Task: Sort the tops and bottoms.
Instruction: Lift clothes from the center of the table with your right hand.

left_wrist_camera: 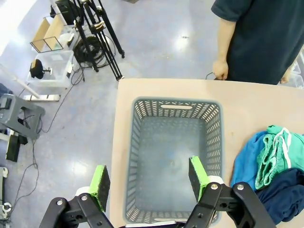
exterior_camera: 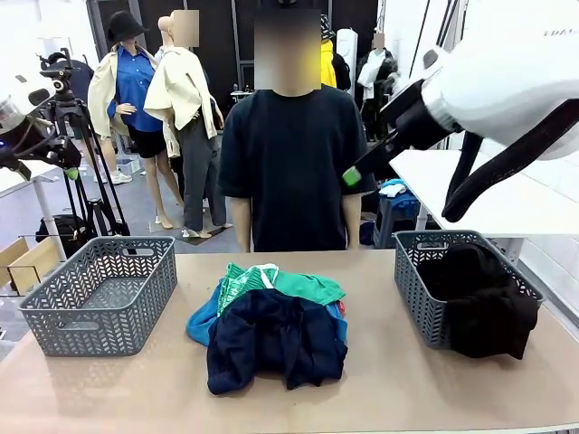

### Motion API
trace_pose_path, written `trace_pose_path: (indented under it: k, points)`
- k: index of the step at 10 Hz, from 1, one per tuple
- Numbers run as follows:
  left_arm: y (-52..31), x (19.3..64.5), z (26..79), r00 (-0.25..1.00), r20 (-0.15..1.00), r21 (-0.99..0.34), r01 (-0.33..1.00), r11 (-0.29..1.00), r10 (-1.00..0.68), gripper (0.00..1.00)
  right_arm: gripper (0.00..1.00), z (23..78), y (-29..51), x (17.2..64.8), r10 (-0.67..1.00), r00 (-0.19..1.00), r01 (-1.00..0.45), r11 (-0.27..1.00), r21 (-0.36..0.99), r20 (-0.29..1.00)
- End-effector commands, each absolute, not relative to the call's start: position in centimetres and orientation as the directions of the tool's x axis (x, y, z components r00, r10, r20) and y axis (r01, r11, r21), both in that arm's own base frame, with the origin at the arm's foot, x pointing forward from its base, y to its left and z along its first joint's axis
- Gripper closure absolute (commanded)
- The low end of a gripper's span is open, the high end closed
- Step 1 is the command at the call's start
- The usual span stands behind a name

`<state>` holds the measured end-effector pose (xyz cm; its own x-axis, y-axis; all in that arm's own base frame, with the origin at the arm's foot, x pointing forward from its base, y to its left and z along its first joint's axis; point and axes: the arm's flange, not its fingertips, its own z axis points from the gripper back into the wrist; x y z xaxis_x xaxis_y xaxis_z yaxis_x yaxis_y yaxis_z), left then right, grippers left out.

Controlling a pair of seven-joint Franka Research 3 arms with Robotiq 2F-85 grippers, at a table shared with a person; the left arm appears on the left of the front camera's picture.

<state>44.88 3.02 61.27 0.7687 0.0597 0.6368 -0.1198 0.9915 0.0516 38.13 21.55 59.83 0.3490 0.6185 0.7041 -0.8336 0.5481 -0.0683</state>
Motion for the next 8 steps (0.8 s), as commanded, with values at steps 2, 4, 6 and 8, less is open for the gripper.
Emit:
trace_pose_path:
  k: [2, 4, 6, 8]
  points:
    - [3.1, 44.8, 61.2, 0.773, 0.632, 0.075, -0.123, 0.99, 0.048, 0.13, 0.0, 53.7, 27.2, 41.1, 0.758, 0.291, -0.944, 0.327, 0.046, 0.584]
    - [3.1, 44.8, 61.2, 0.773, 0.632, 0.075, -0.123, 0.99, 0.048, 0.13, 0.0, 49.5, 31.0, 41.7, 0.785, 0.289, -0.956, 0.265, 0.123, 0.548]
    - [3.1, 44.8, 61.2, 0.773, 0.632, 0.075, -0.123, 0.99, 0.048, 0.13, 0.0, 45.8, 34.4, 41.9, 0.82, 0.292, -0.956, 0.242, 0.164, 0.492]
    - [3.1, 44.8, 61.2, 0.773, 0.632, 0.075, -0.123, 0.99, 0.048, 0.13, 0.0, 43.9, 36.5, 41.6, 0.844, 0.29, -0.954, 0.22, 0.203, 0.451]
